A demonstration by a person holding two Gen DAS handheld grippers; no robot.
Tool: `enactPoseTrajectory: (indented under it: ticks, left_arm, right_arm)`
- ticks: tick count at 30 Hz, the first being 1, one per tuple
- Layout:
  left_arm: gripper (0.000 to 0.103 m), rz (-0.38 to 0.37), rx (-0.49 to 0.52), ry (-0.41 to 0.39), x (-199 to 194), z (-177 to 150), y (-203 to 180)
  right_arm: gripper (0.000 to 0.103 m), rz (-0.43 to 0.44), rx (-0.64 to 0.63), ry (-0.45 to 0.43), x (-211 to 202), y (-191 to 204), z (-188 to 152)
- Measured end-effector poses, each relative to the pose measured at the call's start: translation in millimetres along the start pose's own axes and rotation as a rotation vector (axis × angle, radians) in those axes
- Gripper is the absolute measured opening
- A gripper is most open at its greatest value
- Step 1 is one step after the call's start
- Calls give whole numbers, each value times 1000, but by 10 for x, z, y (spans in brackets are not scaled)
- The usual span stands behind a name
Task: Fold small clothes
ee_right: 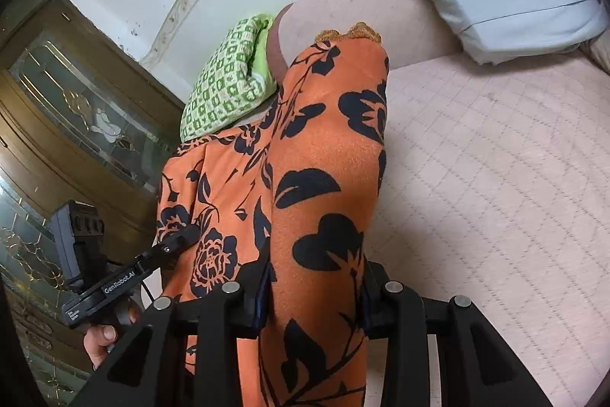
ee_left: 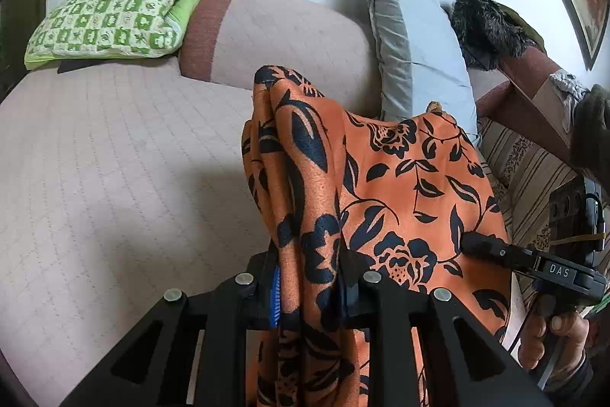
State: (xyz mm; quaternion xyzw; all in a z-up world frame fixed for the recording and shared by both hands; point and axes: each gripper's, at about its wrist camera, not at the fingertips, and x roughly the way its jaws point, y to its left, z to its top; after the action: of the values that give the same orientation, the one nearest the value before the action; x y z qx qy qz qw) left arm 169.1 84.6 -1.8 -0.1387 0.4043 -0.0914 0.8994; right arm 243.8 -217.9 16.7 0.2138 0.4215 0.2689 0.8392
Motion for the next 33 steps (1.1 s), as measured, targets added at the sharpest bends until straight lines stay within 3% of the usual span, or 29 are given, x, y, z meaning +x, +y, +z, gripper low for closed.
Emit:
enactPoseTrajectory:
  ticks: [4,6,8,10,11,13,16,19,21,22,23,24,26,28,30,33]
  left_arm:
    - [23,20,-7,23,318,-16,86]
    - [27,50,-20,55,488,-106,160]
    - [35,120,-35,141,796,-231,311]
    - [38,186,-49,227,1008,-367,483]
    - [52,172,-74,212,986,-425,593]
    - [59,192,-121,151,769,-462,706]
    - [60,184,-114,60,402,-529,705]
    - [63,171,-29,-4,192,-673,566]
    - [66,215,41,38,346,-765,499]
    - [66,261,44,110,538,-824,530]
    - [67,281,16,196,710,-897,599]
    - [66,265,-17,217,721,-921,638]
    - [66,276,-38,162,458,-884,587]
    - [69,285,5,58,49,-849,370]
    - [92,281,36,-21,-252,-892,97]
    - [100,315,52,-142,-658,-1079,-288]
  right_arm:
    - [37,10,32,6,91,-237,-75]
    - [41,8,61,36,381,-380,-133]
    - [57,-80,79,83,583,-544,-227]
    - [59,-201,74,97,651,-662,-340]
    - [64,-206,82,78,602,-676,-373]
    - [64,-238,40,12,400,-530,-419]
    - [64,-165,-51,-38,160,-139,-543]
    - [65,-77,-123,-26,108,176,-799]
    - [68,-60,-124,60,322,189,-952]
    - [68,-80,-74,140,515,44,-1030]
    - [65,-80,-21,164,583,-71,-1065]
    - [62,-81,34,131,480,-81,-1048]
    - [63,-125,-5,99,236,136,-1004]
    - [74,-234,-186,26,-72,503,-1041]
    - [81,-355,-266,0,-291,715,-1163]
    - [86,-495,-251,26,-443,756,-1383]
